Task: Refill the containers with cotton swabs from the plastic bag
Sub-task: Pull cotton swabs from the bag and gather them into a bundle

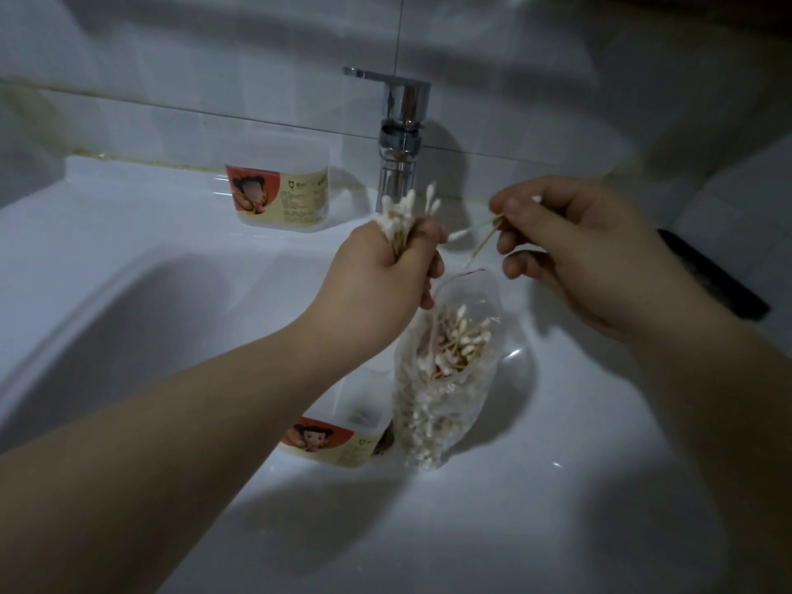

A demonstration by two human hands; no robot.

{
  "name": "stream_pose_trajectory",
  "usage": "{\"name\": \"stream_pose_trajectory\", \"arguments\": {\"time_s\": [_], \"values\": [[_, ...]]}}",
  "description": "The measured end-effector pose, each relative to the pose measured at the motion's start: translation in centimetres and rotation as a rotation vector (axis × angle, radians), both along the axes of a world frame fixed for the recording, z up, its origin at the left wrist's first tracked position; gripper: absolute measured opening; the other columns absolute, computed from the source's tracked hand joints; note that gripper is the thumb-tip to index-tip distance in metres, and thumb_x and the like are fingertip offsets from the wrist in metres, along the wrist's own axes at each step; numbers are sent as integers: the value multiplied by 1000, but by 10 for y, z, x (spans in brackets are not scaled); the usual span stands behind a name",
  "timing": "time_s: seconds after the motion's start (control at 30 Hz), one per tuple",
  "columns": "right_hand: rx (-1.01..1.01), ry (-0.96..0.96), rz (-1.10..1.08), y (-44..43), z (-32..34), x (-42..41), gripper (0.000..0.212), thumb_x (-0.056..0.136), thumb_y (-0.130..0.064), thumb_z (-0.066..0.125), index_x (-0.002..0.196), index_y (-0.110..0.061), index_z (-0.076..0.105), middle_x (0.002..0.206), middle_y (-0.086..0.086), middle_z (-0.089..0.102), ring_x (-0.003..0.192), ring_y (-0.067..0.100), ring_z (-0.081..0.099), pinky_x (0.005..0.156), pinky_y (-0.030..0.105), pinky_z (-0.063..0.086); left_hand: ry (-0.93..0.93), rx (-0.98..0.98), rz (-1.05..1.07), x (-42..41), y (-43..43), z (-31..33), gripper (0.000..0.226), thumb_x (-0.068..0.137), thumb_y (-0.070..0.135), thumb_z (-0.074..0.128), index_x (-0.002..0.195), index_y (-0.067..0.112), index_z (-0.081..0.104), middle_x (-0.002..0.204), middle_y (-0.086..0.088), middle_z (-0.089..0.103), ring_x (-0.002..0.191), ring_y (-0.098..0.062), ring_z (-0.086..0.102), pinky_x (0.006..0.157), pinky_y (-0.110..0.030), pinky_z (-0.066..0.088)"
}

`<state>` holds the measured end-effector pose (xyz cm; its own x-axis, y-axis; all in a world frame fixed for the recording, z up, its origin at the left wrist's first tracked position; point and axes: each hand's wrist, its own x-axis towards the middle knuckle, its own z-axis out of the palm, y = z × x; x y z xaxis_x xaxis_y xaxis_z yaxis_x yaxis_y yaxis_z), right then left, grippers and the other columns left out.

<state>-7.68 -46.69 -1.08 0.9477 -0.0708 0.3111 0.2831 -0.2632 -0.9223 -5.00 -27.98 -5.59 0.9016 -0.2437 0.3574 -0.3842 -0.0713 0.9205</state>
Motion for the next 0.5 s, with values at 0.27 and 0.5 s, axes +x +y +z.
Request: {"name": "stream_pose_trajectory", "arguments": {"time_s": [0.27,0.5], "values": [[-252,-105,55,15,0,-15,21,94,-12,71,109,-26,76,75,-12,72,68,3,64,69,19,54,52,-118,-86,-2,1,4,34,107,35,47,106,11,70,89,-7,76,79,-17,75,66,-28,59],[-302,-151,-24,16,-4,-11,22,94,-20,71,113,-30,75,88,-22,76,83,-7,66,74,9,47,62,-97,-236,-7,-1,5,38,105,23,53,104,-14,60,72,-9,65,58,-14,62,57,-26,55]]}}
